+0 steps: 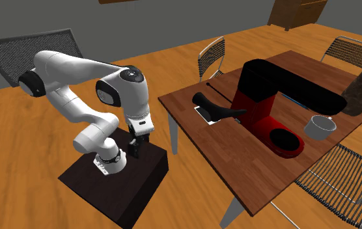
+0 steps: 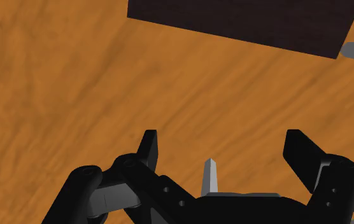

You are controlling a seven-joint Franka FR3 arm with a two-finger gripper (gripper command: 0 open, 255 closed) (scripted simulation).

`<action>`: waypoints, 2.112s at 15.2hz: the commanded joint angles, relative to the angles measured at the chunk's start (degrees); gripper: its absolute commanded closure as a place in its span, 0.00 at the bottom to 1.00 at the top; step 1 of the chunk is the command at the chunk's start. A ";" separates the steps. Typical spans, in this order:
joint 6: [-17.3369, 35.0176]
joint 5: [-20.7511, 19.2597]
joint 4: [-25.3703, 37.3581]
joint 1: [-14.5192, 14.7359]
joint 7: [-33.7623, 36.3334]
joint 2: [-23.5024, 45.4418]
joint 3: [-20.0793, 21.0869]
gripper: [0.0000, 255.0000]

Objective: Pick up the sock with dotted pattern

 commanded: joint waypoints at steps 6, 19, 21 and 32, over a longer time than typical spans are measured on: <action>-0.94 4.79 3.19 0.63 11.82 3.03 7.37 0.00; -1.82 9.77 21.91 -1.32 43.38 21.80 25.77 0.00; -2.16 8.90 26.13 -1.83 48.65 26.09 28.59 0.00; -10.56 -7.50 59.32 5.34 79.44 58.71 39.05 0.00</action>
